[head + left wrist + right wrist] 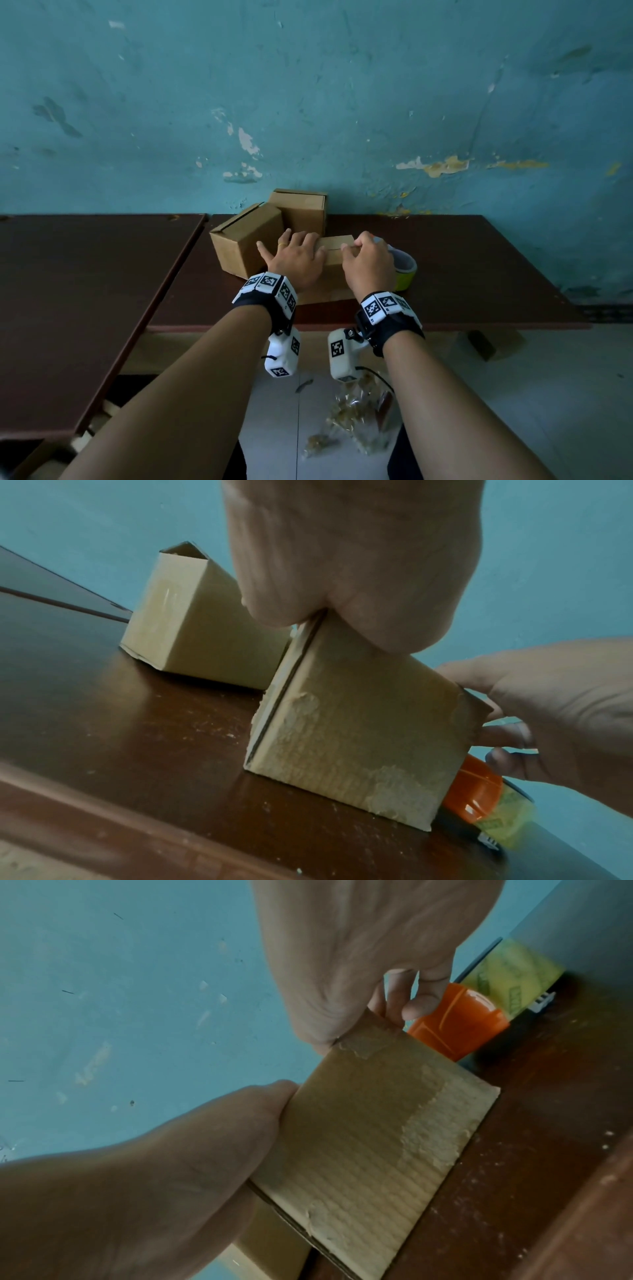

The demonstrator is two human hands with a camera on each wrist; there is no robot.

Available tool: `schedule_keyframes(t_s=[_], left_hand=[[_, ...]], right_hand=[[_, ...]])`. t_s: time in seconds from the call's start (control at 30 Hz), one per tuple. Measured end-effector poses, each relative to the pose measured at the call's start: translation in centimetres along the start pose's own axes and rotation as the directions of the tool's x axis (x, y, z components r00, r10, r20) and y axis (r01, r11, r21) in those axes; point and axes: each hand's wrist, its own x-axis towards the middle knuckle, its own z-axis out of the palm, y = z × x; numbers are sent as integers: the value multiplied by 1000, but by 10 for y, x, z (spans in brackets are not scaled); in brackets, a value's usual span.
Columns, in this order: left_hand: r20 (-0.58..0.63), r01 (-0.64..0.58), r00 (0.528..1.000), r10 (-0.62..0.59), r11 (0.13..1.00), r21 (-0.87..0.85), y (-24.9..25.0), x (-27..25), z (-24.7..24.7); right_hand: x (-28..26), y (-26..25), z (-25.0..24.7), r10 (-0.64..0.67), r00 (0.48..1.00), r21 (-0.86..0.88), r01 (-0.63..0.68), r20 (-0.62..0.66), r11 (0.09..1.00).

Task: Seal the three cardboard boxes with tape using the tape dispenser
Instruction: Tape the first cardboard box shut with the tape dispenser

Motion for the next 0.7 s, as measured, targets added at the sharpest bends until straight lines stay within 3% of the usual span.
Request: schedule_keyframes(t_s=[0.23, 0.7], left_hand=[[62, 9, 998, -8, 1000, -27, -7, 9, -6], [41, -76, 996, 76, 997, -15, -11, 11, -6]], right_hand=[[3, 0, 5, 23, 1000, 16, -23, 15, 1000], [-1, 1, 9, 55, 998, 32, -54, -15, 998]])
